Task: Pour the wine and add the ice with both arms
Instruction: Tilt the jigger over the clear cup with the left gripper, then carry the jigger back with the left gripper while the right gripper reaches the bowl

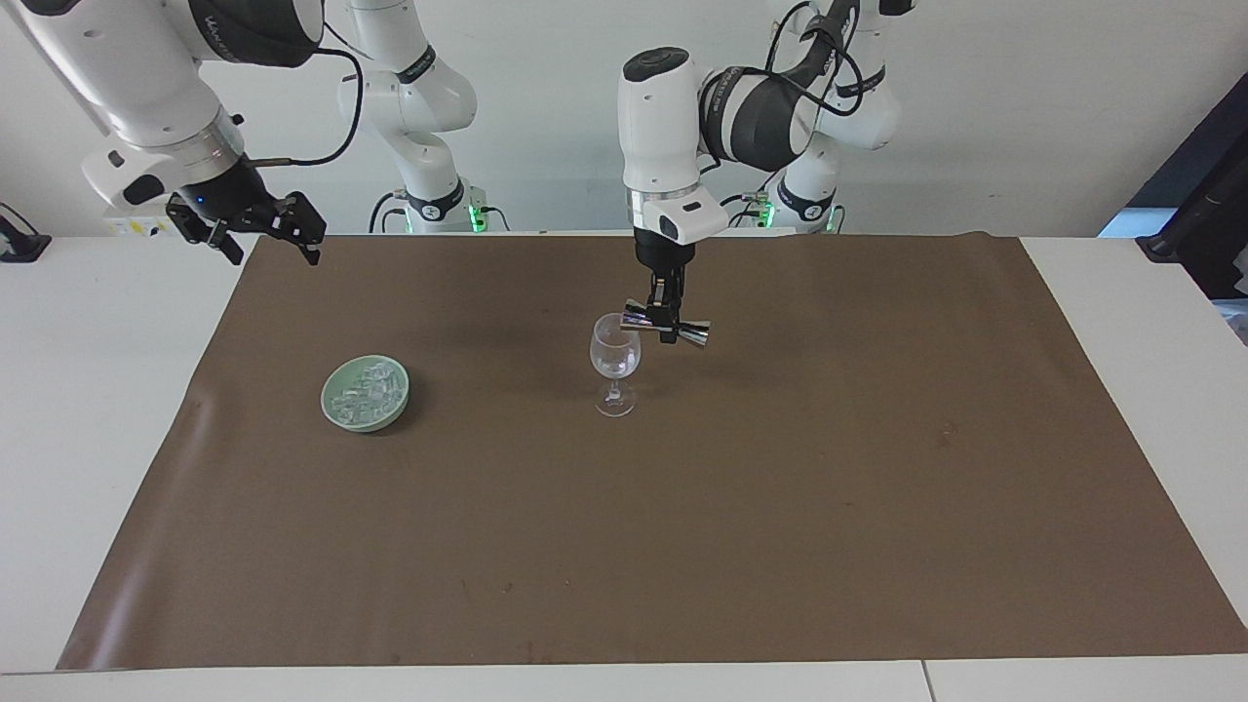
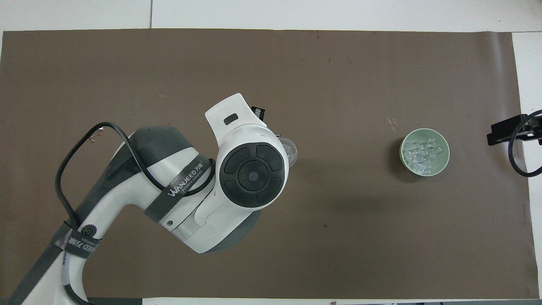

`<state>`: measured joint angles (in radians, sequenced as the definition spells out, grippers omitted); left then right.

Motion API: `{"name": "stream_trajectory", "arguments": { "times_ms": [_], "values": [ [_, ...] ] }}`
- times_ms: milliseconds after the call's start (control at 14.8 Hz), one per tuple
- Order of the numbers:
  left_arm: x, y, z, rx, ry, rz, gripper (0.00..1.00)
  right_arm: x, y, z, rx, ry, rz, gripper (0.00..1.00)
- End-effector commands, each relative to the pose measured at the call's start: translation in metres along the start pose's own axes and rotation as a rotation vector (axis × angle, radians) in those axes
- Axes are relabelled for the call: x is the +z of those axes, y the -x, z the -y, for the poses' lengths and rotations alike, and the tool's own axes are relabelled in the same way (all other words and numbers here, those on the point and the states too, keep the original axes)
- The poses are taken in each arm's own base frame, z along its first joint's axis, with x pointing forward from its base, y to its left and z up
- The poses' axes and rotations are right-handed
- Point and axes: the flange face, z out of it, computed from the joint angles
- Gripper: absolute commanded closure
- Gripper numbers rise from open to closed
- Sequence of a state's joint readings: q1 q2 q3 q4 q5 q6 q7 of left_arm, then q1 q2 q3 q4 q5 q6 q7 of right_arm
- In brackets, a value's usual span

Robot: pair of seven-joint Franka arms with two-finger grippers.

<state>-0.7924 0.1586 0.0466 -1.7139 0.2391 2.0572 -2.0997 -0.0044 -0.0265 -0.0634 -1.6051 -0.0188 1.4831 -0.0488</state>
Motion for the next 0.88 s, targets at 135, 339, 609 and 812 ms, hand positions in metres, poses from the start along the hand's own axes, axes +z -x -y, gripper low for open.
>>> {"name": "stream_trajectory", "arguments": {
  "times_ms": [135,339,609,812],
  "values": [
    [0.002,-0.056,-0.02,-0.093,-0.073,0.201,1.0,0.005,0.006,0.003,-0.025,-0.008,-0.018,0.0],
    [0.019,-0.122,-0.035,-0.132,-0.11,0.368,1.0,0.025,0.007,0.008,-0.033,-0.007,-0.067,0.0],
    [0.038,-0.231,-0.043,-0.273,-0.096,0.555,1.0,0.065,0.011,0.02,-0.057,-0.007,-0.099,0.0],
    [0.059,-0.304,-0.028,-0.41,-0.083,0.616,1.0,0.099,-0.001,0.02,-0.057,-0.01,-0.083,0.0]
  ]
}}
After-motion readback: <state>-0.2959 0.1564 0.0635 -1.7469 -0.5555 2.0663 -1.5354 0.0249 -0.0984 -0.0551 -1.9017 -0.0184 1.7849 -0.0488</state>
